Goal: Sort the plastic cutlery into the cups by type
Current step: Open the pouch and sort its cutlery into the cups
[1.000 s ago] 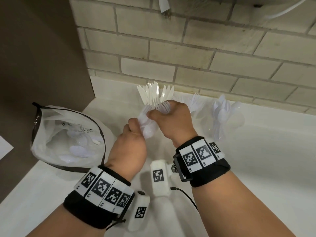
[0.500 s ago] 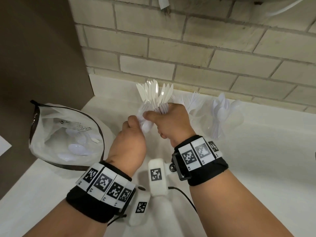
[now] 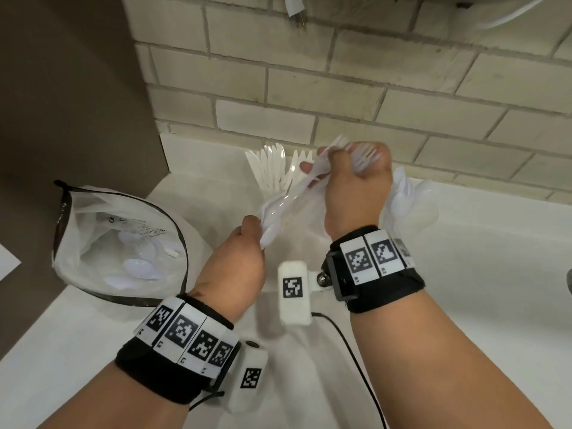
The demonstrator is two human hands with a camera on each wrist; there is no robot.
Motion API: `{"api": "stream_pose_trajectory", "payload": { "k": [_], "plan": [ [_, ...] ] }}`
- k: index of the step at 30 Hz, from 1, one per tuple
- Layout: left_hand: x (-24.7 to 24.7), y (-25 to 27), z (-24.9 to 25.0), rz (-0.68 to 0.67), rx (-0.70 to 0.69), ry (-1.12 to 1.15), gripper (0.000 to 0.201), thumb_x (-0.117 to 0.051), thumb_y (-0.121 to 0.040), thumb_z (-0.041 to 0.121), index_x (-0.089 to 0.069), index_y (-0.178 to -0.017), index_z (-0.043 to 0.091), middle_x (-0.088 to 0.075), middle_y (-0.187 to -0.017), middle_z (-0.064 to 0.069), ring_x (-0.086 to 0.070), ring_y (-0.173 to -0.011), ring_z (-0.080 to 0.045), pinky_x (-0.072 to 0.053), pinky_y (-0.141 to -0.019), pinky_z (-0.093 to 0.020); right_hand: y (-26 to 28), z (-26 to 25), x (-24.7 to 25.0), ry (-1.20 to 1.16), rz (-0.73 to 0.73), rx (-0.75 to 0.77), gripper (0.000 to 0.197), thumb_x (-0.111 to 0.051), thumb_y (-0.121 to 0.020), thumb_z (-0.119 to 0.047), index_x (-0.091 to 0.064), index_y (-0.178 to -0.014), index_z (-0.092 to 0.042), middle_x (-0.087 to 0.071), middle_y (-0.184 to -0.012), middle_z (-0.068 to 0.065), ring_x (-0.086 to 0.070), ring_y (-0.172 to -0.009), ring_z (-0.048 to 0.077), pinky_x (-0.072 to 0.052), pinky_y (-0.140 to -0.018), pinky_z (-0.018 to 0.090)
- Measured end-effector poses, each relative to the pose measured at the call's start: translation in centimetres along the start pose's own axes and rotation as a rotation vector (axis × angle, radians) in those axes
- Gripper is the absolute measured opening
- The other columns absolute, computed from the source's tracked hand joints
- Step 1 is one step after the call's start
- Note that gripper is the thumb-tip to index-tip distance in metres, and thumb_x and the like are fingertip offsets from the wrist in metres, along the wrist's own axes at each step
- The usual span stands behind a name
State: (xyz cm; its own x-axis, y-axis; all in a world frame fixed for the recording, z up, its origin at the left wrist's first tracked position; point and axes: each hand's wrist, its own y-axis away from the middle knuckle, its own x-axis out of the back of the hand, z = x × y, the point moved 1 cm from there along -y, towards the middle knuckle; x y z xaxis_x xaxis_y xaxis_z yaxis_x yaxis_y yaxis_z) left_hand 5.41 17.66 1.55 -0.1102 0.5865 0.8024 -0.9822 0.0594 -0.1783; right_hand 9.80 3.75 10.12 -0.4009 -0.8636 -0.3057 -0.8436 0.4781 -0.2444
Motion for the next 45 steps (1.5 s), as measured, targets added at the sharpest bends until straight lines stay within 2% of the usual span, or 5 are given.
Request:
{"api": "stream_pose_trajectory", "payload": {
  "k": [6, 20, 30, 40, 45],
  "plan": [
    [0.2, -0.1, -0.5, -0.081, 0.033, 0.216, 0.012, -0.044, -0.098, 0.025, -0.048, -0.098, 0.013, -0.059, -0.077, -0.003, -0.056, -0.07, -0.025, -0.044, -0.063, -0.036, -1.6, -1.8, 0.3, 0.002, -0.031, 0.066, 0.013, -0.042, -0.097, -0.003, -0.039, -0.096, -0.017, -0.059, -0.084, 0.009, -0.052, -0.039, 0.019, -0.05, -0.042, 0.032],
    [1.7, 0.2, 1.1, -0.347, 0.265, 0.996, 0.032, -0.041, -0.1, 0.031, -0.068, -0.11, 0.017, -0.06, -0.075, -0.001, -0.05, -0.057, -0.017, -0.041, -0.051, -0.028, 0.0, 2.8, 1.8, 0.144, -0.554, -0.426, 0.028, -0.069, -0.08, 0.005, -0.062, -0.096, -0.017, -0.058, -0.062, -0.002, -0.038, -0.039, 0.011, -0.03, -0.04, 0.019],
    [1.6, 0.0, 0.1, -0.069, 0.415, 0.921, 0.03, -0.037, -0.102, 0.024, -0.063, -0.09, 0.014, -0.07, -0.096, -0.006, -0.069, -0.087, -0.023, -0.053, -0.084, -0.042, -6.3, -0.5, 2.6, 0.341, -0.023, 0.308, 0.023, -0.058, -0.089, -0.006, -0.054, -0.091, -0.029, -0.059, -0.089, -0.013, -0.06, -0.083, 0.001, -0.052, -0.08, 0.021],
    [1.7, 0.5, 0.2, -0.092, 0.388, 0.921, 0.03, -0.038, -0.101, 0.026, -0.063, -0.092, 0.012, -0.071, -0.099, -0.008, -0.07, -0.092, -0.027, -0.052, -0.091, -0.05, -12.0, 2.7, 2.7, 0.605, -0.173, 0.637, 0.031, -0.046, -0.08, 0.008, -0.06, -0.097, -0.013, -0.051, -0.094, -0.007, -0.062, -0.077, 0.021, -0.056, -0.068, 0.031],
    [1.7, 0.6, -0.1, -0.103, 0.392, 0.917, 0.03, -0.037, -0.102, 0.024, -0.063, -0.095, 0.01, -0.071, -0.099, -0.009, -0.07, -0.092, -0.027, -0.052, -0.092, -0.051, -11.7, 4.5, 2.8, 0.734, -0.231, 0.83, 0.05, -0.043, -0.063, 0.023, -0.067, -0.095, -0.006, -0.056, -0.102, 0.015, -0.051, -0.09, 0.008, -0.044, -0.075, 0.004]
  ]
}}
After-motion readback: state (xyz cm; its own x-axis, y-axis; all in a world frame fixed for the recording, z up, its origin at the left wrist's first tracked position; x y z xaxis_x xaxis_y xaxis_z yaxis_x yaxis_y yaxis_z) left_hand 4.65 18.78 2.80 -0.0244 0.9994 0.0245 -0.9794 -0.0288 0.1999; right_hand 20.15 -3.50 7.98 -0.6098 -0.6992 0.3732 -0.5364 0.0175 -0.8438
